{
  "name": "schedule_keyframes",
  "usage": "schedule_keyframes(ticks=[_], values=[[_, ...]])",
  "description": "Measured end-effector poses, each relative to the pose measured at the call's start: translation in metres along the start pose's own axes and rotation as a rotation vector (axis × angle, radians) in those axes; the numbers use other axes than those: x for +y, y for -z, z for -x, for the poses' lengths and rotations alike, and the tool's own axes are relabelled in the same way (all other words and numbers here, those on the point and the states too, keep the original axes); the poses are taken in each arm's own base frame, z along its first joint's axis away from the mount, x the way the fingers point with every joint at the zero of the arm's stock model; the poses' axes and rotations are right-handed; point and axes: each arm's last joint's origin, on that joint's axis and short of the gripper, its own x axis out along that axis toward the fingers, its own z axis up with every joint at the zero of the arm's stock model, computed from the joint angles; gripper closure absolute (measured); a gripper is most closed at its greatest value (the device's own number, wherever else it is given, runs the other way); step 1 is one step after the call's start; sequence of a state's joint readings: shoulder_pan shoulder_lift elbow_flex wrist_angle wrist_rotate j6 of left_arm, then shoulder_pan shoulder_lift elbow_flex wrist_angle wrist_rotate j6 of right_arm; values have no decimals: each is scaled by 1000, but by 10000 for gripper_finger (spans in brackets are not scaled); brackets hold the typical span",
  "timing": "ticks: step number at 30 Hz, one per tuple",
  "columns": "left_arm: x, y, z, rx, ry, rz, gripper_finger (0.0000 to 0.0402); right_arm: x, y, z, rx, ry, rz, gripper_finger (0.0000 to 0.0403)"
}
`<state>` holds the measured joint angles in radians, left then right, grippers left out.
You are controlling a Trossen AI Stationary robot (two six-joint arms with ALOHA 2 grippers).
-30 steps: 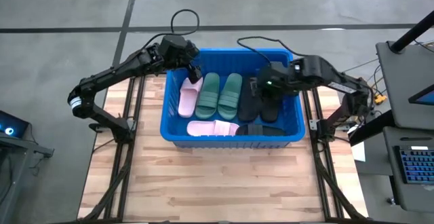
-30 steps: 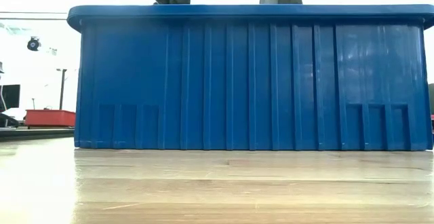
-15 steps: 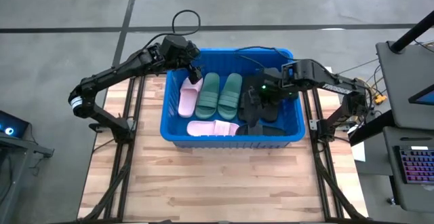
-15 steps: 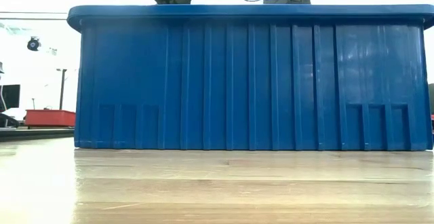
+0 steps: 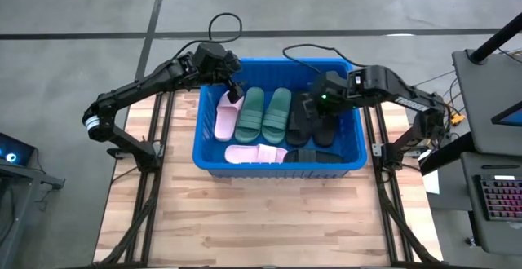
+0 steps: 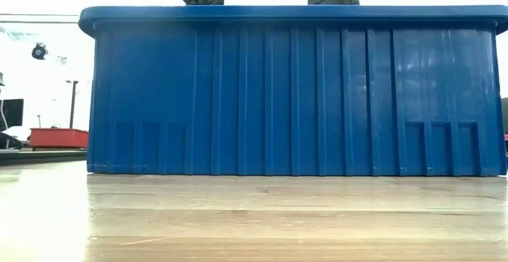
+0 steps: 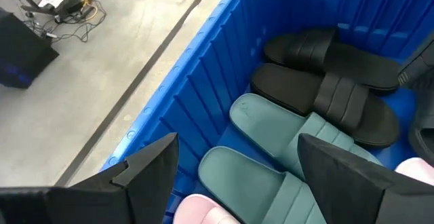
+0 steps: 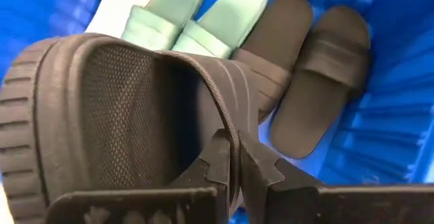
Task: Pick and place slides into bin
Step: Put the black slipper into the blue bin
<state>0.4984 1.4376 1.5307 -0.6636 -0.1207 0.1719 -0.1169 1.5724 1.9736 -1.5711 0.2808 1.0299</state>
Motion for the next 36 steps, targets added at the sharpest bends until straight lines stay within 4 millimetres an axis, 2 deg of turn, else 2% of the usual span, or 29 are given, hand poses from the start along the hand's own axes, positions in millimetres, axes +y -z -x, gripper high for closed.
schedule_keyframes(ticks=[7,12,18,20,24,28,32,36], values=[[0,0,0,0,16,-1,118,-1,4,5,14,-31,290,394],[-1,0,0,-3,33,-12,118,5,15,10,9,-58,683,394],[-6,-1,0,-40,196,-86,118,10,21,12,-78,50,1271,394],[-7,-1,1,-56,250,-119,118,12,20,12,-95,40,1404,394],[-10,-2,2,-87,327,-160,118,23,11,16,-188,-144,1386,394],[-9,-1,4,-99,371,-198,118,28,-1,40,-335,-317,1307,394],[-3,1,15,-140,482,-206,118,18,-7,69,-396,-440,1247,394],[10,-4,32,-275,724,-103,118,0,-12,91,-492,-494,1180,394]])
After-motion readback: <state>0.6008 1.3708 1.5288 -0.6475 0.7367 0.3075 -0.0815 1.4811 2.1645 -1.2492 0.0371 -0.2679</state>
